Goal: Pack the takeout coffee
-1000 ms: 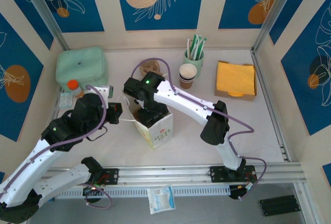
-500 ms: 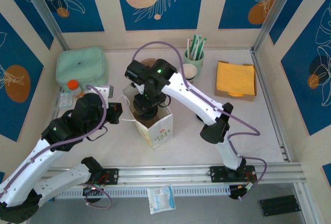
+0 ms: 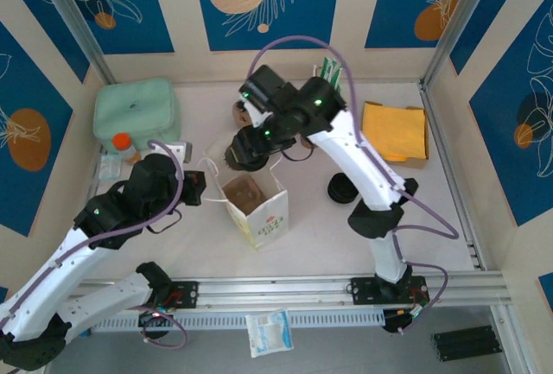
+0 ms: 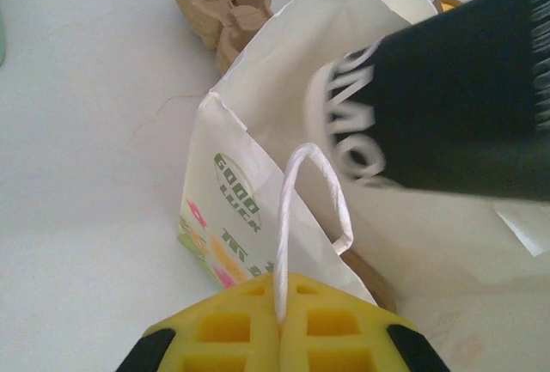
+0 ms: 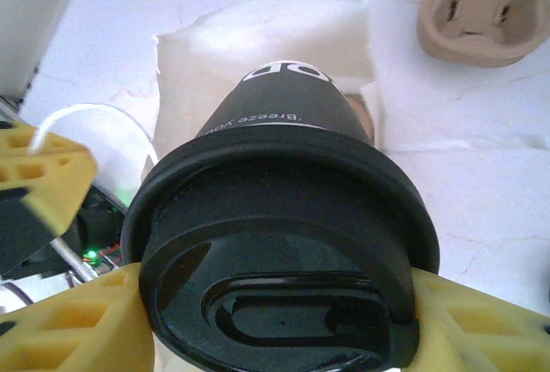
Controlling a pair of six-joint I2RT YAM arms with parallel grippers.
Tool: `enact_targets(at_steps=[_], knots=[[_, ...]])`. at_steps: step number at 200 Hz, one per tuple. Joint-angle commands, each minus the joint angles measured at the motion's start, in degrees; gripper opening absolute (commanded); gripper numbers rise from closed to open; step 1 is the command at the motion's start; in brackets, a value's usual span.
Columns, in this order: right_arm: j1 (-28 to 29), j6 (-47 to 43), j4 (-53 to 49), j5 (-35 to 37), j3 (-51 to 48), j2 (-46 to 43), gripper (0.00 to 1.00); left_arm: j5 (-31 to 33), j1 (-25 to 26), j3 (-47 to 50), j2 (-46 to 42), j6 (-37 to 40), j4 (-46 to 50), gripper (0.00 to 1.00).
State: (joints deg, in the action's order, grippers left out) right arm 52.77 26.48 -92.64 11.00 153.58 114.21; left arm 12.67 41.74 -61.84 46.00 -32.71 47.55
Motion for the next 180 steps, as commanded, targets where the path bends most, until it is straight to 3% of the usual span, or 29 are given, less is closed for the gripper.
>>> enact_targets(at_steps=[1, 99, 180], knots=[[-1.80, 1.62, 1.49, -2.73, -1.56, -6.85, 0.49, 1.22, -0.35, -0.45, 0.66, -0.20, 1.06, 0.00], [-15.82, 2.52, 8.36, -6.96, -12.98, -22.59, 0.49, 1.57, -0.39, -1.07, 1.90, -0.12, 0.92, 0.00], [-26.48, 3.35, 13.18, -11.21, -46.81, -38.42, 0.49, 1.40, -0.37, -1.69, 2.53, 0.16, 0.61, 0.00]])
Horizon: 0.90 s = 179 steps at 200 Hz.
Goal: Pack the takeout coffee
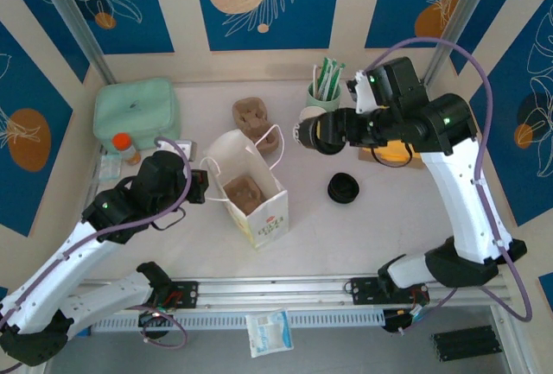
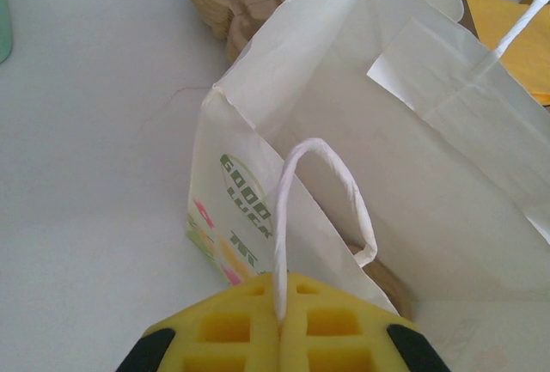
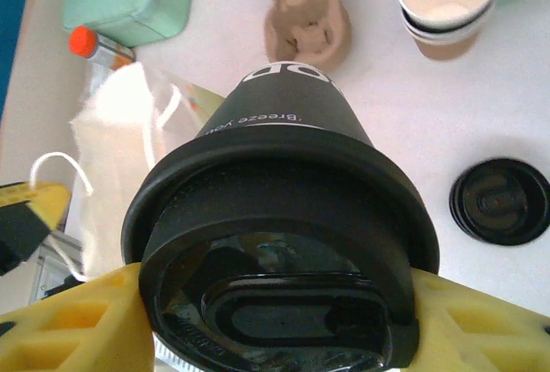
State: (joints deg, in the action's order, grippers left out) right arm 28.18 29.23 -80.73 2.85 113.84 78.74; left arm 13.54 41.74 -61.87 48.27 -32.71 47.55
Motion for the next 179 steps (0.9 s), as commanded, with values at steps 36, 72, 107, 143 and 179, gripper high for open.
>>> enact_targets(at_steps=[36, 72, 107, 143, 179], knots=[[-1.90, -1.48, 1.34, -1.83, -21.87, -3.12, 0.49, -0.09, -0.41, -1.43, 0.58, 0.10, -0.47, 0.00], [-0.23, -2.16, 4.21, 0.62, -31.31, -0.37, 0.49, -0.79, -0.35, -0.95, 1.03, 0.05, -1.43, 0.00], [3.06, -2.08, 6.18, 4.56, -34.39, 5.28, 0.50, -0.97, -0.35, -0.83, 1.20, 0.13, -1.76, 0.00], [5.12, -1.40, 8.74, 7.08, -35.80, 9.51, 0.50, -0.88, -0.35, -0.36, 0.60, 0.02, -1.83, 0.00], [5.54, -0.50, 12.12, 6.99, -37.93, 11.55, 0.51, -0.88, -0.34, -0.23, 0.38, -0.05, -1.69, 0.00]])
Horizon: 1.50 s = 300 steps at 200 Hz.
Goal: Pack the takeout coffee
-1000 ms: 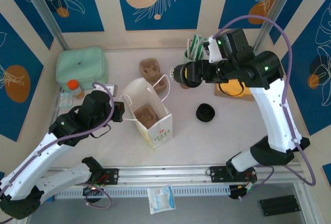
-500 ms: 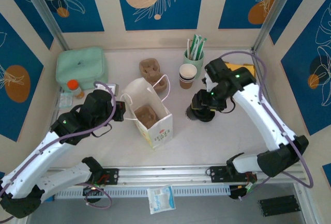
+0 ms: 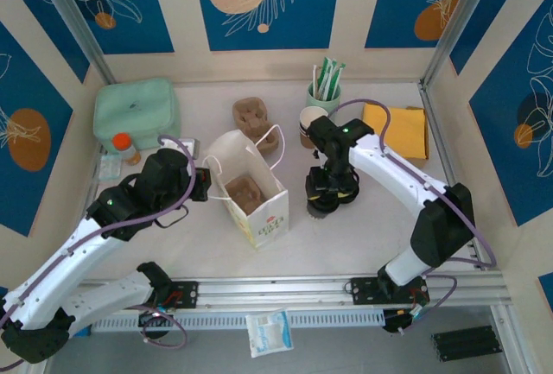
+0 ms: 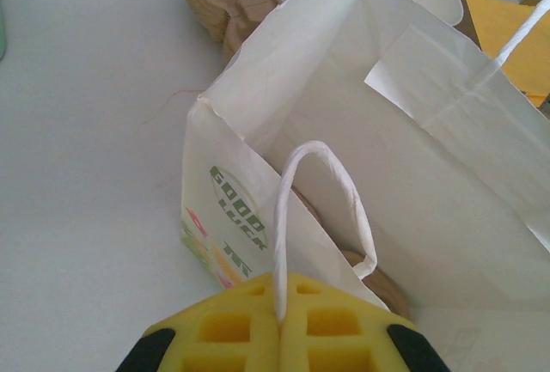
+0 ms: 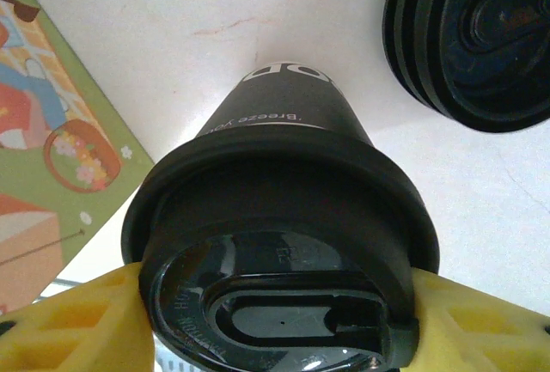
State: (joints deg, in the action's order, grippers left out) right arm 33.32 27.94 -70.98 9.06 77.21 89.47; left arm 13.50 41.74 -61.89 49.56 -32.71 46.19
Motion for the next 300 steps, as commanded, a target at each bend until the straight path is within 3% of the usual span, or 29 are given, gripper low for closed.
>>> enact_targets(at_steps=[1, 80, 171, 224, 300], knots=[[0.42, 0.88, 2.44, 0.83, -1.37, 0.89, 0.51, -0.84, -0.34, -0.24, -0.94, -0.02, -0.34, 0.00], [1.02, 2.63, 7.46, 3.17, -5.78, 3.37, 0.55, -0.93, -0.36, -0.16, -1.31, -0.24, -0.40, 0.00], [6.67, 8.96, 13.46, 10.15, -12.20, 1.85, 0.67, -0.89, -0.38, -0.32, -2.27, -0.50, 0.29, 0.00], [8.16, 9.67, 13.60, 10.74, -12.13, 2.99, 0.66, -0.85, -0.41, -0.52, -2.98, -0.60, 0.65, 0.00], [6.13, 8.84, 9.97, 11.29, -7.19, -3.52, 0.53, -1.02, -0.35, -0.67, -2.68, -0.66, 0.49, 0.00]])
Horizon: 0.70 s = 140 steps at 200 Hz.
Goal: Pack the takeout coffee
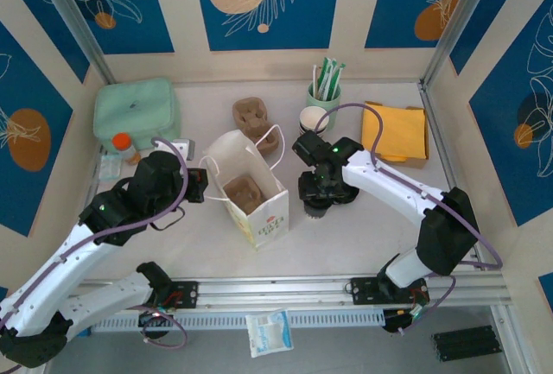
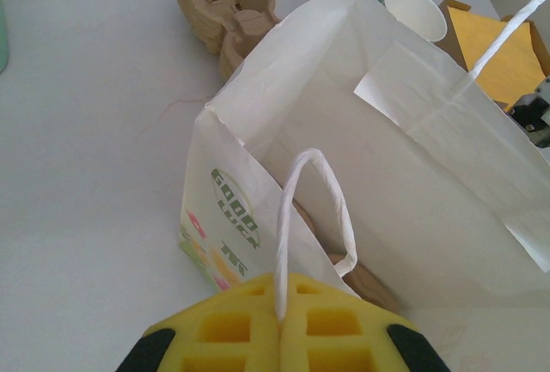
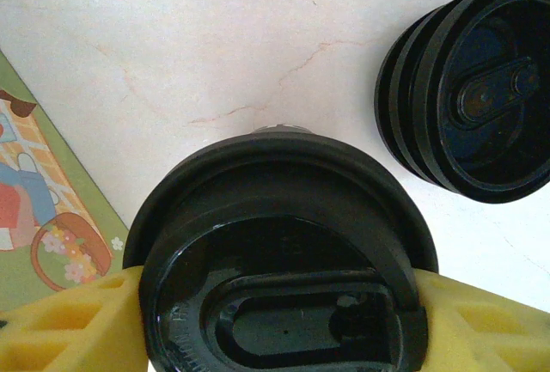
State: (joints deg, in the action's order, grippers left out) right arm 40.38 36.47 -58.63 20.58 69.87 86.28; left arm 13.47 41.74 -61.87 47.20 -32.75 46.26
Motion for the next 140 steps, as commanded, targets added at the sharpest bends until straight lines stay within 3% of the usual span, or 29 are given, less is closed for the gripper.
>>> enact_targets(at_steps=[1, 61, 140], knots=[[-1.01, 0.29, -2.46, -0.21, 0.35, -0.46, 0.53, -1.04, -0.34, -0.70, -0.29, -0.63, 0.42, 0.00], [-4.83, -1.10, -8.00, 0.28, 10.54, -8.34, 0.53, -1.26, -0.35, -0.69, 0.26, -0.67, 0.10, 0.00], [-8.24, -3.55, -11.15, -0.18, 32.64, -14.20, 0.52, -1.28, -0.38, -0.69, 0.79, -0.62, 0.19, 0.00]])
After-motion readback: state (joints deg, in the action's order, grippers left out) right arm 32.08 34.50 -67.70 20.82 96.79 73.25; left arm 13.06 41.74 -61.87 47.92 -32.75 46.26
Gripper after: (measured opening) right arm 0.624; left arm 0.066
